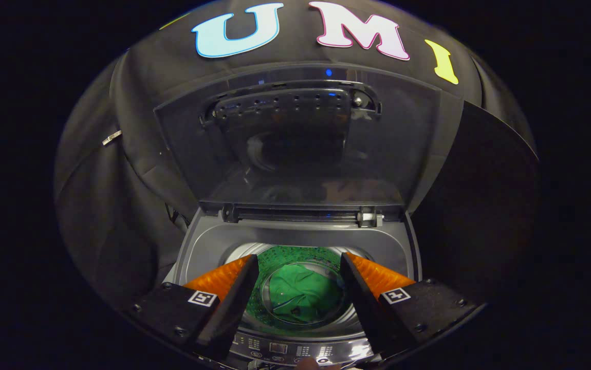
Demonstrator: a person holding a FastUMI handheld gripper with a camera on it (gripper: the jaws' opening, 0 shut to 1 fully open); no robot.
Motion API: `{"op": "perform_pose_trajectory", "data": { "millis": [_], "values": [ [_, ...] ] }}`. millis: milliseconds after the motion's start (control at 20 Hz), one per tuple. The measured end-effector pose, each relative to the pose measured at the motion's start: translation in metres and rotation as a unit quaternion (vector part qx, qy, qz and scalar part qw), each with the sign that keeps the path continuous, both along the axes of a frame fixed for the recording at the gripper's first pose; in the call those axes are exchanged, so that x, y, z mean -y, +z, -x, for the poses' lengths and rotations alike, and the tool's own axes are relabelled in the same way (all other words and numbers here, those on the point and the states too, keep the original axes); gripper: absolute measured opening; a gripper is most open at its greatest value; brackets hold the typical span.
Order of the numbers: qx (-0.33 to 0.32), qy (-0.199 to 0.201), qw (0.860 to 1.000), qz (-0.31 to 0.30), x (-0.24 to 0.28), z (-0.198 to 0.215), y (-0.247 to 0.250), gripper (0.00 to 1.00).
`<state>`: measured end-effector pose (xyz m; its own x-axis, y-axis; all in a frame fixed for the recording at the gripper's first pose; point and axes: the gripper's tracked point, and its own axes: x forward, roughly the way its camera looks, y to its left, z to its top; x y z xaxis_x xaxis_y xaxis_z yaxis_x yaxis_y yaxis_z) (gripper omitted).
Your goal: Put the clothes into the washing machine and then close the washing machine lid.
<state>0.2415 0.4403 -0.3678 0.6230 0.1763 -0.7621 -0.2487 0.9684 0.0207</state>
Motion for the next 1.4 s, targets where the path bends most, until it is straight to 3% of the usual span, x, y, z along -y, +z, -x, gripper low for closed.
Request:
{"op": "perform_pose_trajectory", "data": {
  "millis": [200, 350, 500, 650, 750, 850, 1000, 1400],
  "values": [
    [0.063, -0.020, 0.998, -0.024, 0.011, -0.009, 0.043, 1.00],
    [0.159, -0.005, 0.987, -0.031, 0.008, -0.018, 0.104, 1.00],
    [0.284, 0.019, 0.958, -0.038, 0.008, -0.022, 0.191, 1.00],
    [0.401, 0.049, 0.913, -0.054, 0.000, -0.021, 0.276, 0.99],
    [0.433, 0.058, 0.897, -0.069, -0.012, -0.025, 0.318, 0.99],
    [0.425, 0.059, 0.899, -0.090, -0.021, -0.028, 0.337, 0.98],
    [0.404, 0.050, 0.908, -0.102, -0.023, -0.065, 0.347, 0.98],
    [0.290, 0.040, 0.955, -0.036, -0.035, -0.156, 0.260, 0.99]
  ]
}}
